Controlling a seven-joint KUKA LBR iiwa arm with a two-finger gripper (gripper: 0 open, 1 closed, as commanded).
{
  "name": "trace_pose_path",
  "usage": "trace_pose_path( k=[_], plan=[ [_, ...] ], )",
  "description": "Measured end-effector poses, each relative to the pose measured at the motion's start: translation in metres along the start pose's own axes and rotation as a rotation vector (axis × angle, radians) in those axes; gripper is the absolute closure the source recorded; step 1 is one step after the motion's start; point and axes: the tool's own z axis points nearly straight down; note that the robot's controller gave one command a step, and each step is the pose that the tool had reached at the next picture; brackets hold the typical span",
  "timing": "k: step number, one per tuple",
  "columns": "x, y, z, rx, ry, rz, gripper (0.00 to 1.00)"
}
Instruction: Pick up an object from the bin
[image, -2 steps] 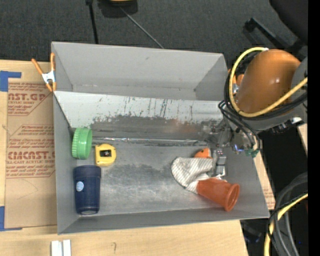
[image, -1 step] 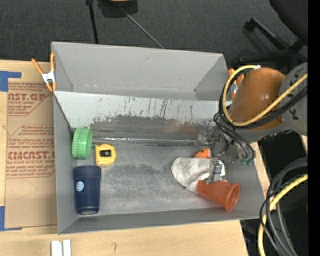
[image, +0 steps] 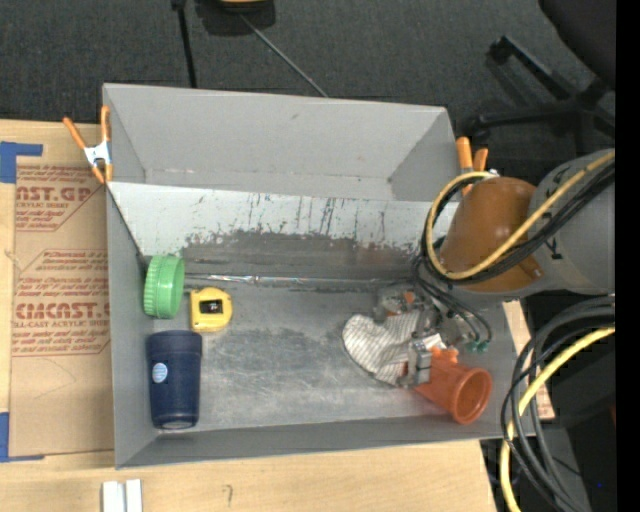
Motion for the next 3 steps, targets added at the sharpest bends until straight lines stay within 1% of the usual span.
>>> trace_pose_path(
  k=[1, 2, 3],
  plan=[
    [0.016, -0.004, 0.021, -0.003, -0.001, 0.073, 0.0],
    [-0.02, -0.009, 0.015, -0.001, 0.004, 0.019, 0.0],
    [0.015, -0.003, 0.021, -0.003, -0.002, 0.072, 1.0]
  ],
)
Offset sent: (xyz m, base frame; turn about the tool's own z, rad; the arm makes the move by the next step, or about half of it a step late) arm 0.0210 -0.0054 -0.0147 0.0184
